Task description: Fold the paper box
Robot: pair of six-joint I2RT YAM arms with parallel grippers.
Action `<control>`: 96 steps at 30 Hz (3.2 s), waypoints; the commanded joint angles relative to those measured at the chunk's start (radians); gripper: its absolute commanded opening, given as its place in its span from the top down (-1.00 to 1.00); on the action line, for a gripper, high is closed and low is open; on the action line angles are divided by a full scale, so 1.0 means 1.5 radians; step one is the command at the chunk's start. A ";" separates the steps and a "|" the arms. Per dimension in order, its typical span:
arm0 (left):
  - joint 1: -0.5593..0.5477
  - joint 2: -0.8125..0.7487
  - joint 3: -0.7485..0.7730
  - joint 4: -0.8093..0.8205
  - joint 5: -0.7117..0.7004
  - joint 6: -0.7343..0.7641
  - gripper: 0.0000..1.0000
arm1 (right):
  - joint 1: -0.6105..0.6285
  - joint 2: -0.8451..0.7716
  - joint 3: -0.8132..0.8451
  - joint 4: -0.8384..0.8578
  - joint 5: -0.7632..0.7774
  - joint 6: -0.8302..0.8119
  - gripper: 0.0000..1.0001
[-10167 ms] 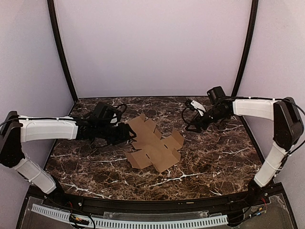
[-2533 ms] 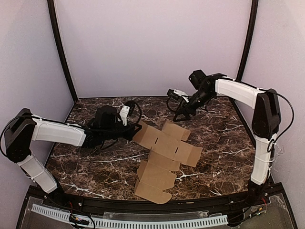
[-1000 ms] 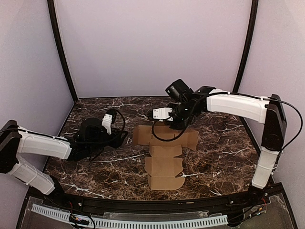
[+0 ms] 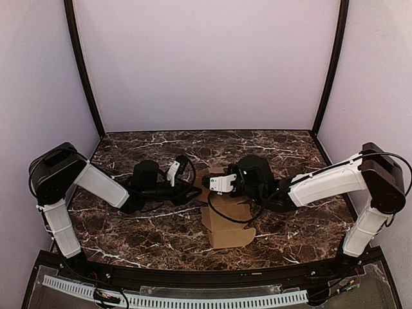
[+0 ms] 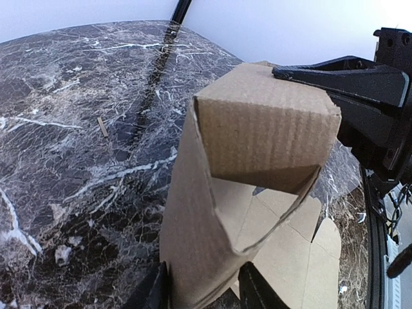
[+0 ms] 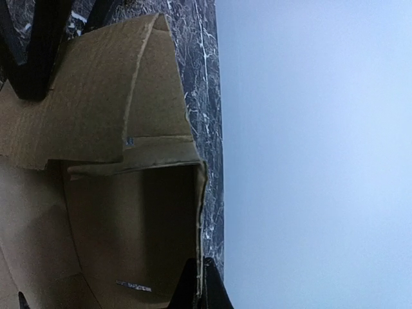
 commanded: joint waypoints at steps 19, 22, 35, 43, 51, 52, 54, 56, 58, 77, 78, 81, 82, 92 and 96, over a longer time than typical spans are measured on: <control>-0.017 0.012 0.000 0.029 0.082 0.047 0.05 | 0.017 0.007 -0.060 0.116 0.057 0.013 0.89; -0.017 0.008 0.002 0.001 0.069 0.061 0.07 | 0.017 0.001 -0.050 0.074 0.051 0.025 0.82; -0.039 0.039 0.042 -0.030 0.024 0.039 0.25 | 0.016 -0.014 -0.021 -0.039 0.033 0.111 0.71; -0.069 0.070 0.086 -0.063 -0.026 0.020 0.22 | 0.017 -0.050 0.003 -0.169 -0.009 0.191 0.61; -0.081 0.077 0.099 -0.085 -0.047 0.024 0.39 | 0.014 -0.106 0.025 -0.310 -0.076 0.241 0.53; -0.082 0.076 0.099 -0.084 -0.046 0.024 0.41 | 0.011 -0.111 0.030 -0.327 -0.087 0.248 0.53; -0.083 0.072 0.094 -0.080 -0.047 0.023 0.41 | 0.003 -0.119 0.045 -0.359 -0.116 0.262 0.51; -0.084 0.068 0.090 -0.078 -0.047 0.023 0.42 | -0.014 -0.127 0.071 -0.404 -0.165 0.276 0.48; -0.084 0.064 0.088 -0.080 -0.047 0.026 0.42 | -0.033 -0.131 0.106 -0.450 -0.215 0.284 0.40; -0.085 0.059 0.112 -0.108 -0.027 0.055 0.39 | -0.298 0.099 0.450 -0.774 -0.628 0.354 -0.08; -0.085 0.058 0.113 -0.110 -0.022 0.056 0.37 | -0.298 0.111 0.455 -0.790 -0.642 0.349 -0.10; -0.085 0.056 0.115 -0.119 -0.014 0.059 0.33 | -0.298 0.141 0.460 -0.830 -0.673 0.342 -0.14; -0.085 0.055 0.115 -0.120 -0.011 0.061 0.31 | -0.298 0.146 0.460 -0.841 -0.683 0.340 -0.13; -0.085 0.053 0.116 -0.161 0.076 0.064 0.22 | -0.298 0.125 0.385 -0.860 -0.750 0.346 -0.04; -0.086 0.060 0.119 -0.162 0.068 0.069 0.27 | -0.298 0.115 0.350 -0.838 -0.749 0.360 -0.02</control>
